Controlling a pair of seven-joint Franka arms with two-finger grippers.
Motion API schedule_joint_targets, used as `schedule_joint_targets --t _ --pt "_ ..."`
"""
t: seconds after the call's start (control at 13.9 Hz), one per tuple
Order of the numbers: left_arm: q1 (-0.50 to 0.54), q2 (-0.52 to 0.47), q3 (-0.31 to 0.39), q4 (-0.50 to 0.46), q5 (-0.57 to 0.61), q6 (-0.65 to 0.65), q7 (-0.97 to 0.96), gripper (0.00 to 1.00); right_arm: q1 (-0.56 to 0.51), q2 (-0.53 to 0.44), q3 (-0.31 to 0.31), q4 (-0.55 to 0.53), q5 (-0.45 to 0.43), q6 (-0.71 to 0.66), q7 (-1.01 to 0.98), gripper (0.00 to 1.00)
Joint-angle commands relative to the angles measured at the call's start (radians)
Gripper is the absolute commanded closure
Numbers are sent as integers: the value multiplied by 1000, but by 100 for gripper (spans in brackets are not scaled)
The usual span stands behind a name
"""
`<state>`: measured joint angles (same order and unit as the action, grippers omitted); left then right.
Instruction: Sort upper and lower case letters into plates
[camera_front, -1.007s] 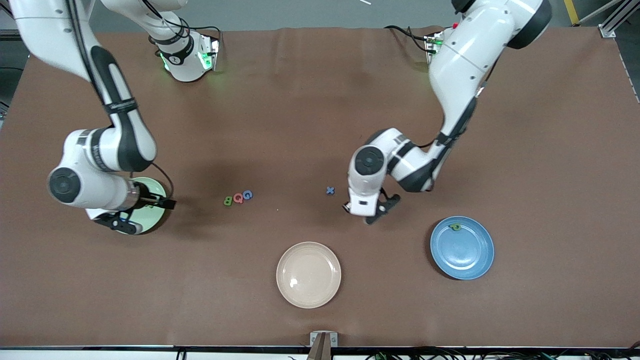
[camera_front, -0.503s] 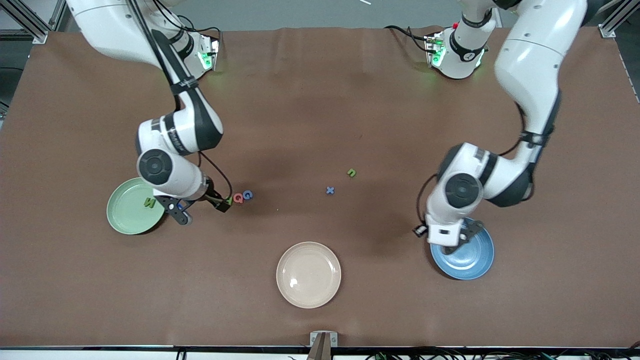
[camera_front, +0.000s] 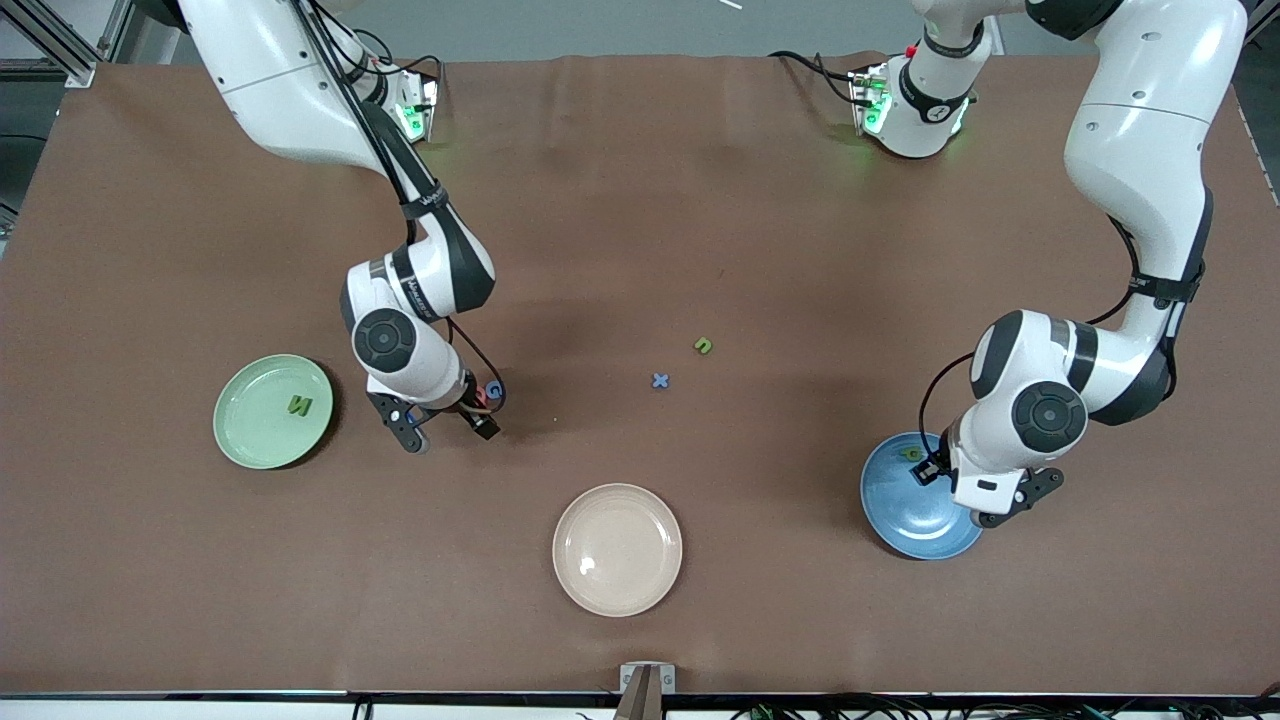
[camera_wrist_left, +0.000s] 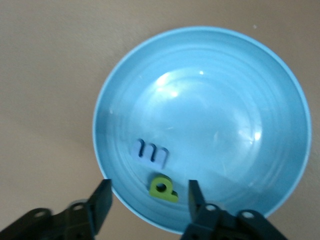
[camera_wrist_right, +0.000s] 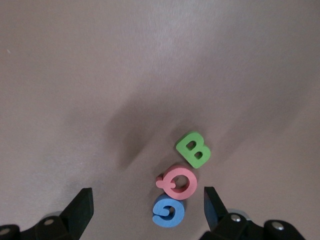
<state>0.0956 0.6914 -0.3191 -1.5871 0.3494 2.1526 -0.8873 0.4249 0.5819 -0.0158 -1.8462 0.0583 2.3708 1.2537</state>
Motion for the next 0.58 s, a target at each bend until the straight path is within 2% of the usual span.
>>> schedule_joint_targets --t 0.0,0.14,0.36,0.5 --pt "-49 -26 -27 -36 5 -10 -101 0 25 1 -7 -11 6 10 30 13" --pt "-111 -33 -66 -59 5 -10 -238 0 41 1 -7 -25 6 11 61 21" --pt "-242 -23 -94 -60 5 -5 -497 1 38 15 -7 -34 5 13 64 26" --pt "-333 -23 -103 -71 -3 3 -620 5 40 18 -7 -44 6 13 64 30"
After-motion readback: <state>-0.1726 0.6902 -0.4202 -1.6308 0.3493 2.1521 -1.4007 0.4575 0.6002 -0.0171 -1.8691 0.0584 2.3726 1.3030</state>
